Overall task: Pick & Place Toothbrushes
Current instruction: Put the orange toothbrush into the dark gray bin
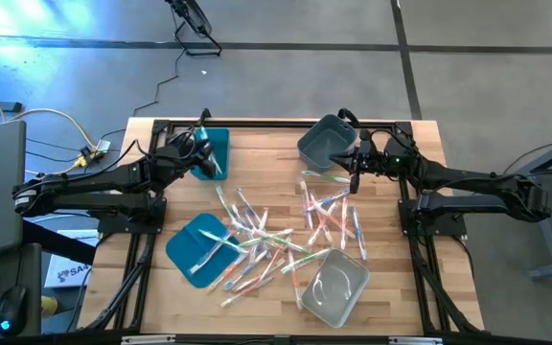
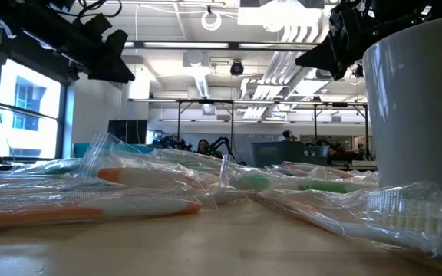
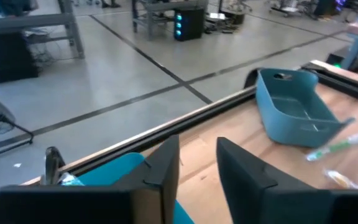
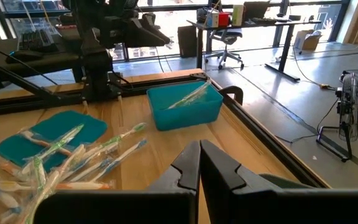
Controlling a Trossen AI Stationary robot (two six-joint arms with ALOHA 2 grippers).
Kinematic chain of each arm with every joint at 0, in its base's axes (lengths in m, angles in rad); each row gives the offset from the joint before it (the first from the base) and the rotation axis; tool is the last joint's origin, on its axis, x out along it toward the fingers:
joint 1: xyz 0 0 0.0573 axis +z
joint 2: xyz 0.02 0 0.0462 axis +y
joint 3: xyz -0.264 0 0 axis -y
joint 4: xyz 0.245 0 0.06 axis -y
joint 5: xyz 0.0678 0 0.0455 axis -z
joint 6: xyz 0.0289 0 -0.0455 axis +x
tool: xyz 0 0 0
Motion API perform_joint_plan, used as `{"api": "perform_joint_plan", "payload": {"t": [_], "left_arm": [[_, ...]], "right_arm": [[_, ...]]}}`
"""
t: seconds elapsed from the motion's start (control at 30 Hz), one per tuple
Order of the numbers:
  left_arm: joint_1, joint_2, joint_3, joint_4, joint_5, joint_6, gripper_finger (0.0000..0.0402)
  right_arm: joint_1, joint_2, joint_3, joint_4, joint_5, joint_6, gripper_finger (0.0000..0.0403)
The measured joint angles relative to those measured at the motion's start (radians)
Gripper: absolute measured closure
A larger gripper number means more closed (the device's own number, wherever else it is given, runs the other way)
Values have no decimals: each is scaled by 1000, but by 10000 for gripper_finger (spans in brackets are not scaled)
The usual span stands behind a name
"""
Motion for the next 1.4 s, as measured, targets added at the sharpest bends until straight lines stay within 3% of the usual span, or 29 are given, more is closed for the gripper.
{"api": "perform_joint_plan", "payload": {"t": [0.43, 0.7, 1.03, 1.4], "left_arm": [[0, -87, 0, -33, 89, 157, 397], [0, -148, 0, -116, 110, 158, 396], [0, -161, 0, -106, 114, 193, 396], [0, -159, 0, -114, 148, 196, 396]], "right_arm": [[27, 0, 0, 24, 13, 47, 399], [150, 2, 46, 6, 188, 45, 399], [260, 143, 229, -256, 332, 46, 399], [269, 332, 406, -722, 261, 284, 399]]}}
